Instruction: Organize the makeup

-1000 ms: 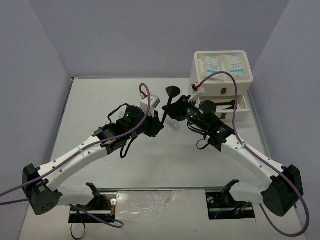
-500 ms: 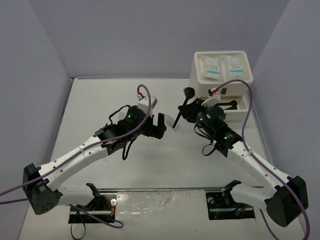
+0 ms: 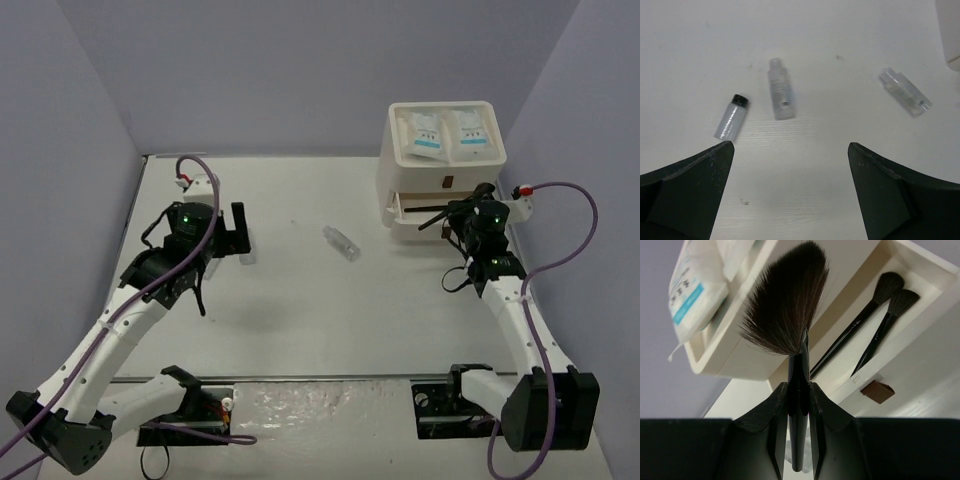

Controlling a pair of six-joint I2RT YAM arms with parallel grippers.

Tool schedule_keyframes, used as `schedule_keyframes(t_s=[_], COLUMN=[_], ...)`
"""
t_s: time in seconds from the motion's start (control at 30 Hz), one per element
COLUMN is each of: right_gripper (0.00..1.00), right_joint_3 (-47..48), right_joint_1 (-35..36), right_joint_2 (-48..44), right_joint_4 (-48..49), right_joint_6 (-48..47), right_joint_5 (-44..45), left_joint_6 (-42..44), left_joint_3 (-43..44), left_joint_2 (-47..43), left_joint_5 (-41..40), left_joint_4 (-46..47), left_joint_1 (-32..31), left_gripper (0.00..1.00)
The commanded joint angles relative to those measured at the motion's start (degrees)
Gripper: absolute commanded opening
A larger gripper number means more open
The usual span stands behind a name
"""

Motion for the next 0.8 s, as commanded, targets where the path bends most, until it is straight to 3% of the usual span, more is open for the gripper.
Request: schedule_keyframes(t_s=[0.0,0.23,0.4,0.53,0.67,0.77], right_gripper=[0.0,0.05,0.41,0.6,0.71,0.75], right_joint_3=[6.3,10.7,12.8,12.8,12.5,12.9], right_joint_1=[-2.5,-3.7,-3.7,-3.7,-3.7,-3.8], right_joint_2=[5.8,14.5,17.5,16.7,14.0,11.2], right_joint_4=[3.3,5.8,5.9,4.2,1.3,-2.9], right_joint_6=[5.0,10.4,10.0,6.0,-1.1,-11.6], right_joint_5=[0.2,-1.0,-3.9,-5.1,-5.5,-7.5], left_joint_6=[3.0,3.9,3.6,3.7,3.7,4.1], left_joint_3=[2.2,-2.8,-4.3,-4.8,-5.1,-5.0], left_joint_2=[-2.9,-4.4,-4.1,-4.6,-4.7,-4.9], left_joint_5=[2.2,3.5,6.5,7.8,9.5,9.8], left_joint_4=[-4.2,-1.2,-0.8,-0.3,0.0,-0.1], left_joint_1=[8.2,11.7,13.6,14.7,15.7,15.8], left_gripper=[0.97,0.97,0.97,0.97,0.97,0.97])
